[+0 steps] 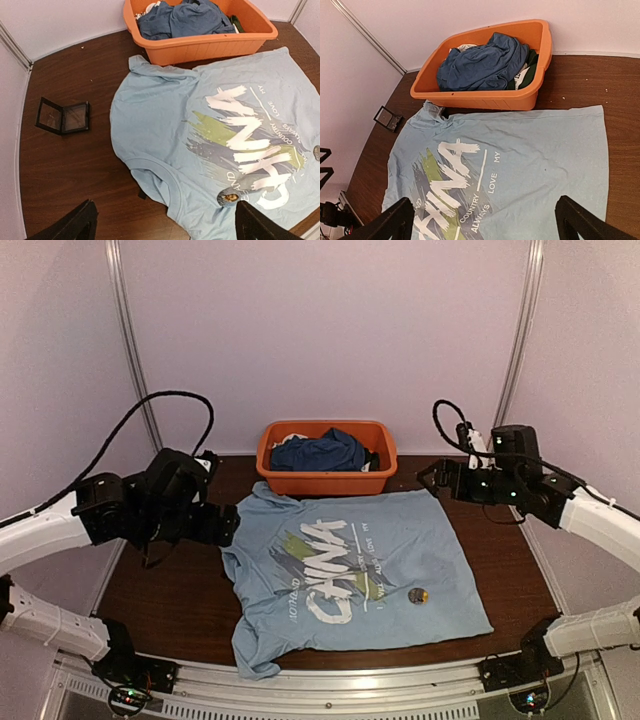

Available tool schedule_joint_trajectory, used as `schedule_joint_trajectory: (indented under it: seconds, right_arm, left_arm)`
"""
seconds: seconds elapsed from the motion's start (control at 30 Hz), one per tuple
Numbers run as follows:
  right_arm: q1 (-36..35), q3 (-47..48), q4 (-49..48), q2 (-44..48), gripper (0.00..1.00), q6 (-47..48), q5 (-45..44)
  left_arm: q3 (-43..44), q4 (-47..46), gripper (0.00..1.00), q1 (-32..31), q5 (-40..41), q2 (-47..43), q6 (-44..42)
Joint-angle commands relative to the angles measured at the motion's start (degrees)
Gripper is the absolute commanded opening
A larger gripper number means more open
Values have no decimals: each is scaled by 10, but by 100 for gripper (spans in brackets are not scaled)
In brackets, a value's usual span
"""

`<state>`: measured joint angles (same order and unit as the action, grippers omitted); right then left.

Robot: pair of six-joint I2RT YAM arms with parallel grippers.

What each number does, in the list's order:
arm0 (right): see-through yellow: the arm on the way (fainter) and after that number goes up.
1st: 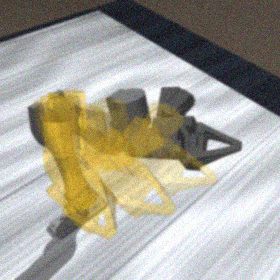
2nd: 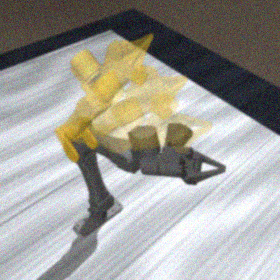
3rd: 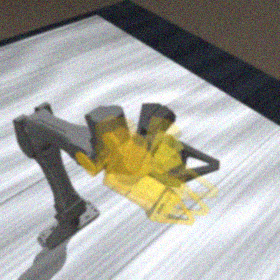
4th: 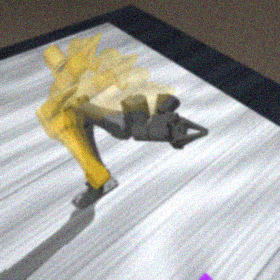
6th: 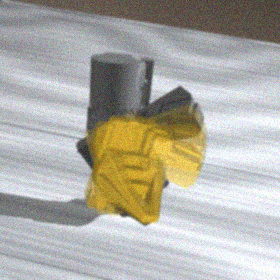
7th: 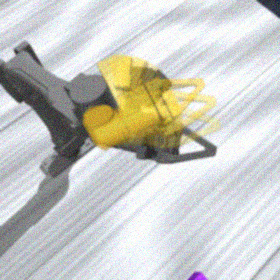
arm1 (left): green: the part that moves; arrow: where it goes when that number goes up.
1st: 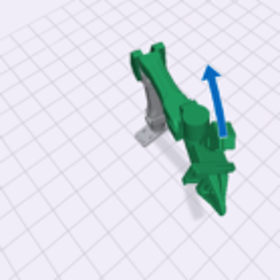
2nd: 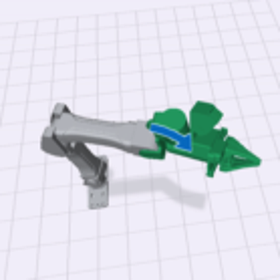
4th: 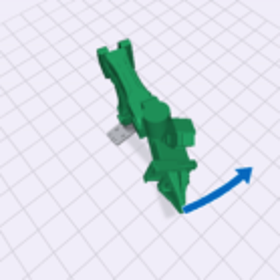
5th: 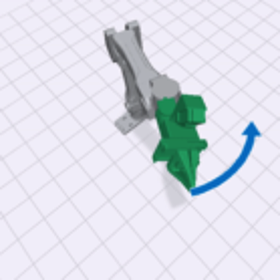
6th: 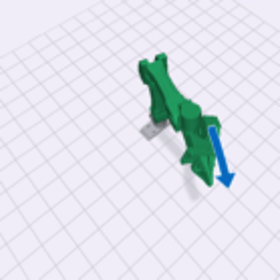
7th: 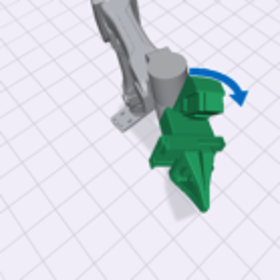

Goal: Pin the brooch onto the clothing
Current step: Reset both arms

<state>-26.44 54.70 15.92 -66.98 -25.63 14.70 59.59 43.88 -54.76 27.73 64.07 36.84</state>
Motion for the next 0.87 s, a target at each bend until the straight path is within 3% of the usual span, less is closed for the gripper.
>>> schedule_joint_trajectory:
  seconds: [0.0, 0.3, 0.6, 0.83]
  right_arm:
    - [-4, -35, 109, 115, 100, 56, -51]
    - [-4, 10, 234, 339, 100, 106, -87]
    - [-5, 72, 256, 353, 100, 168, -136]
    - [-5, 46, 195, 376, 100, 167, -179]
  left_arm:
    - [10, -33, 98, 14, 38, -7, -60]
    - [13, -40, 98, 16, 25, -100, -88]
    - [8, 15, 98, 16, 95, -213, -103]
    - [0, -15, 98, 16, 122, -202, -153]
